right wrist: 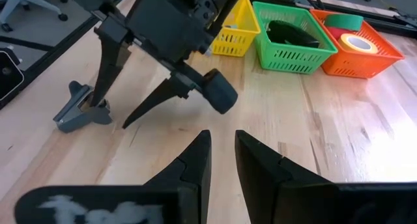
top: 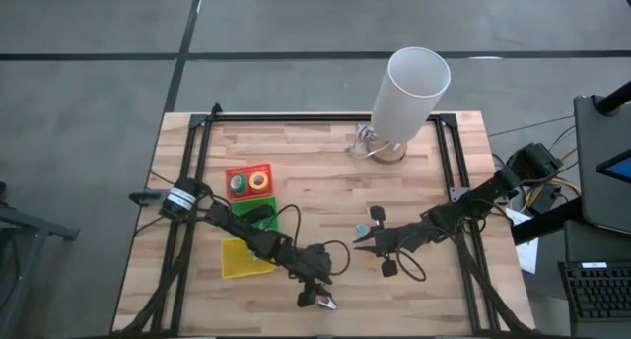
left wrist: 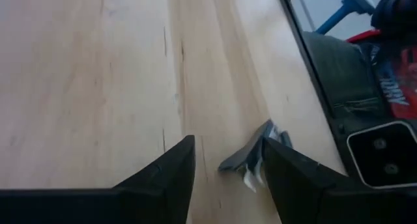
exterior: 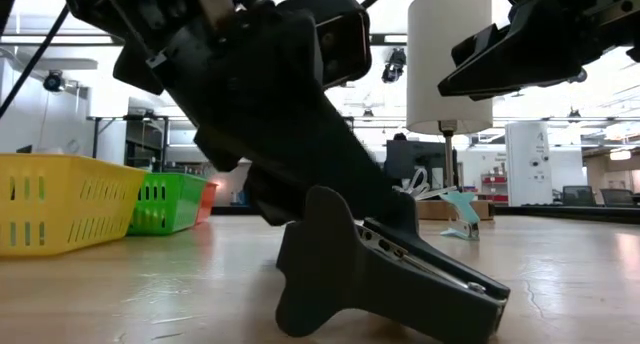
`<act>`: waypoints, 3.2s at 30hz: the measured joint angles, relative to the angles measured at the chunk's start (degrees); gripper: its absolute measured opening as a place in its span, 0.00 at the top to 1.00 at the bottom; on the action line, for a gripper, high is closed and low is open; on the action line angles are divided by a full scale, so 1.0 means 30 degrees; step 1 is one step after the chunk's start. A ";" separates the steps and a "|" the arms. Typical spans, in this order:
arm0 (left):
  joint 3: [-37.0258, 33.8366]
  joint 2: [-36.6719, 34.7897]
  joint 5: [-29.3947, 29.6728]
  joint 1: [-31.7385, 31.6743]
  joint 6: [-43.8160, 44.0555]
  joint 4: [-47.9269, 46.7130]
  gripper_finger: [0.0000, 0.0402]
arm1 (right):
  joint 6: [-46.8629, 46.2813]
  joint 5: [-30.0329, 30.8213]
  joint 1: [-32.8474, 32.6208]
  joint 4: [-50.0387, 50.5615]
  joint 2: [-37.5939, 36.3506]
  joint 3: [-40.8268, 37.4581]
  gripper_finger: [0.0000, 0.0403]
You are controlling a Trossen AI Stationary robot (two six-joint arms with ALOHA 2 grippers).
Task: Pick and place Stapler, Stapler remover, tape
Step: Put the gray staple remover into the yellow basket
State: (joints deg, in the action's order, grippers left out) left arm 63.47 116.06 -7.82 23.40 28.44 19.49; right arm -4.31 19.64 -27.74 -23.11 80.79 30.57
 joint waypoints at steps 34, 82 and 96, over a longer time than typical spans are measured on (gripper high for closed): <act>0.0338 -0.0317 -0.0514 -0.0029 -0.0515 -0.0819 0.97 | -0.0040 0.0000 0.0012 -0.0090 0.0000 0.0000 0.84; -0.1921 -1.1107 1.0910 0.5399 1.2366 -2.3980 0.94 | -0.0253 -0.0015 0.0005 -0.1132 -0.0007 -0.0170 0.84; -0.2853 -1.1107 1.0926 0.5377 1.3161 -2.3042 0.94 | -0.0074 0.0007 0.0012 -0.1197 -0.0007 -0.0138 0.84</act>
State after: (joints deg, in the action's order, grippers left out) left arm 54.92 82.74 24.95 39.53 67.92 -49.63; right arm -4.54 19.66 -27.70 -26.70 80.77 30.15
